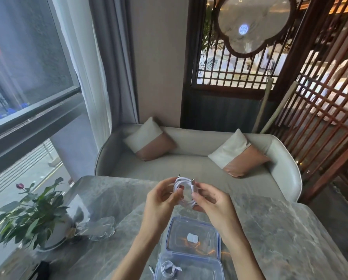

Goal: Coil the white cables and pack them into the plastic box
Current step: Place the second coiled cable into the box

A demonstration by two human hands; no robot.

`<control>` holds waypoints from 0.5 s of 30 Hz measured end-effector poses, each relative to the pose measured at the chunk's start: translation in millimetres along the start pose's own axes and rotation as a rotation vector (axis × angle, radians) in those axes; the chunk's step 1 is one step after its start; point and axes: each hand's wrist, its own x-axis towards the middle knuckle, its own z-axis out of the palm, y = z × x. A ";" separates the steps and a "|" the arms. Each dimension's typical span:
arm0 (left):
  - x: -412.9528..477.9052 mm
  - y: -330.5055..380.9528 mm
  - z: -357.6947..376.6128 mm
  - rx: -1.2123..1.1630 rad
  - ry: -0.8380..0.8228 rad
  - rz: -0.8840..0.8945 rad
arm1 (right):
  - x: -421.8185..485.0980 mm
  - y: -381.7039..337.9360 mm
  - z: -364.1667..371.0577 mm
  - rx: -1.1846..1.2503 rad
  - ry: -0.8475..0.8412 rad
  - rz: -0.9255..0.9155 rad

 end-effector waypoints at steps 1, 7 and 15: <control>1.2 -6.4 -1.0 -0.001 -0.015 -0.035 | -0.1 5.1 -1.1 0.002 0.022 0.013; -0.9 -92.3 -17.1 0.164 -0.020 -0.379 | -12.5 78.0 -25.3 0.212 0.165 0.286; -53.3 -253.9 -30.4 0.715 -0.224 -0.810 | -63.1 239.2 -27.8 0.315 0.282 1.025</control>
